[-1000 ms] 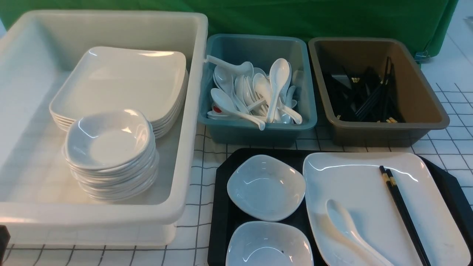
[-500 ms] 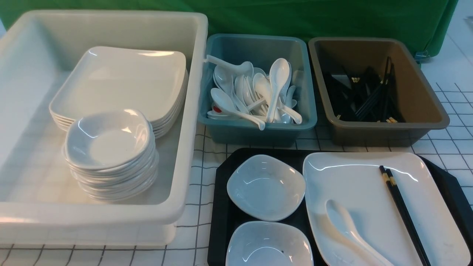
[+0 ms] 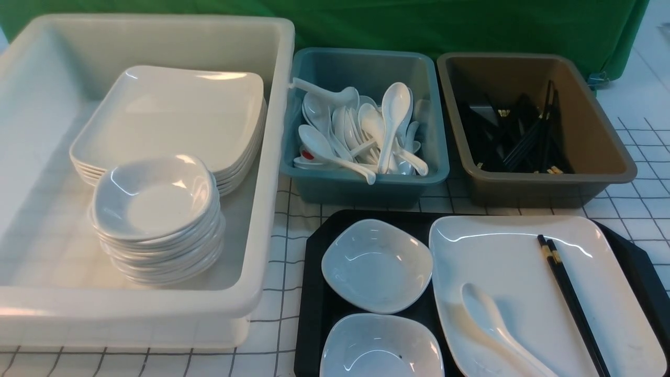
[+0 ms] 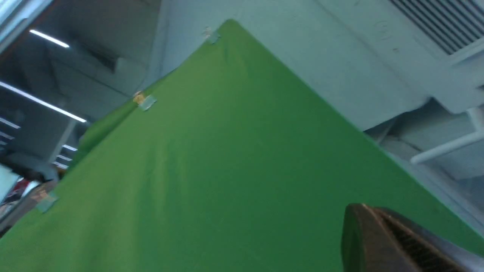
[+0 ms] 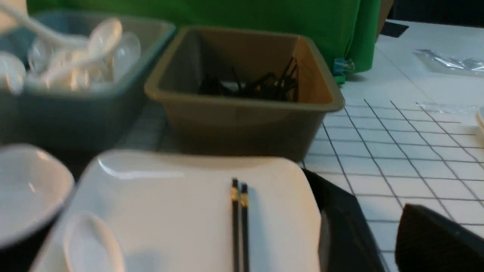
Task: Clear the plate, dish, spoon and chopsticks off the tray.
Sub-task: Use the right arm to grab a pair of chopsticks from the plate
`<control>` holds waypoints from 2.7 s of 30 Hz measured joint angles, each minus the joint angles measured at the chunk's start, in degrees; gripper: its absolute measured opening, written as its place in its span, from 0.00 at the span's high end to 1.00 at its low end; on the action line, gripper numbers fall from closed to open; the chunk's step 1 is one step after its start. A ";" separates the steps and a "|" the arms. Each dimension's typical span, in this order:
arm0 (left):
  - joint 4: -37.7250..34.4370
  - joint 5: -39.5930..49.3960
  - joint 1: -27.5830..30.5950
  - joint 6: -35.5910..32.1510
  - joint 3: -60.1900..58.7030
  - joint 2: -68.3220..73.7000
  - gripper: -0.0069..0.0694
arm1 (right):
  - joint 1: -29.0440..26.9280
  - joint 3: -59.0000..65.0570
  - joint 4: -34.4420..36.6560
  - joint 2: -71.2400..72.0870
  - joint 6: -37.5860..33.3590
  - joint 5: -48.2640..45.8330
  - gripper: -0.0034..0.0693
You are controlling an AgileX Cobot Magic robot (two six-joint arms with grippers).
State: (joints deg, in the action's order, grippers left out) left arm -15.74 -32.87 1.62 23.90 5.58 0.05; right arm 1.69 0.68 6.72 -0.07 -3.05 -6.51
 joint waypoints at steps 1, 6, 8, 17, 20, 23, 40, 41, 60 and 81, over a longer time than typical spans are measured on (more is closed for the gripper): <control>1.61 2.05 0.00 0.35 2.62 0.38 0.90 | 0.02 0.00 1.47 0.00 2.53 2.10 0.62; 12.38 25.00 0.00 3.41 21.46 7.59 0.90 | 0.07 0.00 4.67 0.00 19.58 12.10 0.62; 14.37 37.59 0.00 2.14 28.90 13.44 0.90 | 0.02 0.00 4.91 0.00 22.68 14.03 0.62; 3.53 77.74 0.00 -15.81 41.79 42.09 0.90 | 0.29 0.00 5.17 0.00 25.83 15.61 0.64; -3.22 85.17 0.00 -23.58 42.40 51.48 0.90 | 2.95 -5.64 5.40 -0.86 24.00 2.70 0.75; -7.48 86.48 -0.27 -28.62 43.49 56.18 0.91 | 6.75 -15.61 5.02 -7.30 16.60 -11.76 0.91; -4.36 79.33 -43.08 -29.50 51.03 65.06 0.93 | 10.14 -55.09 -5.01 -74.50 3.90 -46.23 0.95; -3.69 78.75 -45.35 -28.71 51.16 66.56 0.93 | 9.16 -57.31 -4.95 -77.91 3.84 -47.44 0.94; -2.49 68.33 -49.23 -35.34 64.06 88.65 0.92 | 7.08 -71.31 -4.10 -107.31 3.05 -43.16 0.36; -2.30 69.02 -49.23 -35.46 64.30 90.35 0.91 | 6.98 -72.01 -5.17 -109.81 -0.35 -44.68 0.76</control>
State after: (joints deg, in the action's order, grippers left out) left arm -18.04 36.15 -47.62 -11.56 69.88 90.40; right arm 8.66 -71.34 1.55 -109.88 -3.40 -51.19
